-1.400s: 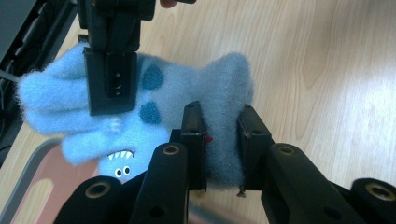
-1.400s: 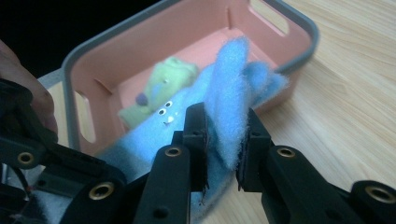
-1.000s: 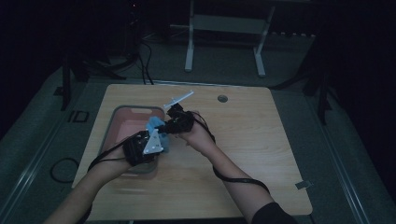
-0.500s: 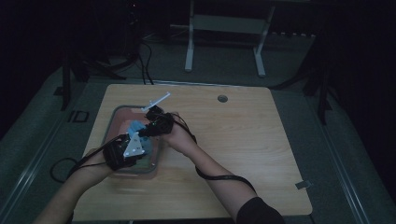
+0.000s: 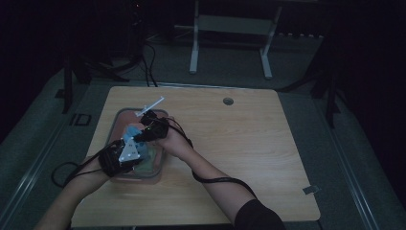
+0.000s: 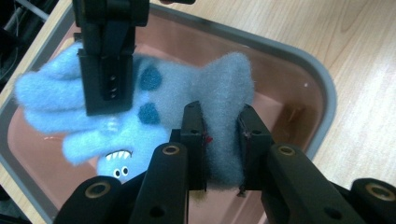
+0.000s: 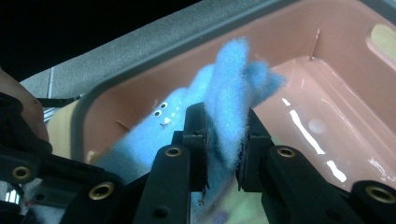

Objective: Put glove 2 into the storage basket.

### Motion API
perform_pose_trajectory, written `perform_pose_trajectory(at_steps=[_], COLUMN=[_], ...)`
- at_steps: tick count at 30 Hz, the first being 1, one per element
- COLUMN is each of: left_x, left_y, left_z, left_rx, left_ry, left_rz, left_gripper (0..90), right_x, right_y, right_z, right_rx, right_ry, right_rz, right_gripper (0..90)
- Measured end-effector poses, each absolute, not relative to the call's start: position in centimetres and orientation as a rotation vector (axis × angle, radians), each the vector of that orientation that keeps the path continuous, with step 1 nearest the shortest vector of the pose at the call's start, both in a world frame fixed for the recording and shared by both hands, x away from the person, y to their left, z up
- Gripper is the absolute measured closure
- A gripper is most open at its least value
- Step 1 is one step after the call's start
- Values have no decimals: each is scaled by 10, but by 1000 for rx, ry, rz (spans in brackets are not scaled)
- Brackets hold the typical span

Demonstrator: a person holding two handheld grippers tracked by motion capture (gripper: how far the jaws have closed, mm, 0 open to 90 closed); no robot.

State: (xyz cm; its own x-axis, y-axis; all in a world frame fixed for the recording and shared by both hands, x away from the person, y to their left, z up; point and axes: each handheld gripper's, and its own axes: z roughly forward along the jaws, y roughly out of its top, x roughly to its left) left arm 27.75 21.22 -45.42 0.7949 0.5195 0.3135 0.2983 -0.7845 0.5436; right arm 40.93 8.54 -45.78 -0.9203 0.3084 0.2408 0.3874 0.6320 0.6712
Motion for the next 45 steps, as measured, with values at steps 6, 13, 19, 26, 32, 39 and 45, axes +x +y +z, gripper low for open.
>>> perform_pose_trajectory(at_steps=[6,13,19,26,32,39,45], left_x=[288,296,302,304,303,297,296], left_y=[210,209,210,209,210,211,206], left_z=[-468,-482,-496,-495,-491,-471,-463], left_rx=[2503,2523,2548,2543,2514,2427,2369], left_ry=[624,647,672,690,720,768,828], left_rz=[601,571,504,493,470,548,522], left_gripper=[768,768,763,741,615,407,145], right_x=[415,421,419,421,424,419,410], right_y=[87,92,94,83,67,45,25], right_z=[-469,-483,-493,-483,-476,-463,-449], right_rx=[-606,-630,-634,-683,-703,-691,-606], right_ry=[-2773,-2786,-2809,-2828,-2818,-2764,-2717], right_rz=[-1122,-1084,-1080,-1157,-1160,-1227,-1288], right_gripper=[770,765,685,552,478,362,218])
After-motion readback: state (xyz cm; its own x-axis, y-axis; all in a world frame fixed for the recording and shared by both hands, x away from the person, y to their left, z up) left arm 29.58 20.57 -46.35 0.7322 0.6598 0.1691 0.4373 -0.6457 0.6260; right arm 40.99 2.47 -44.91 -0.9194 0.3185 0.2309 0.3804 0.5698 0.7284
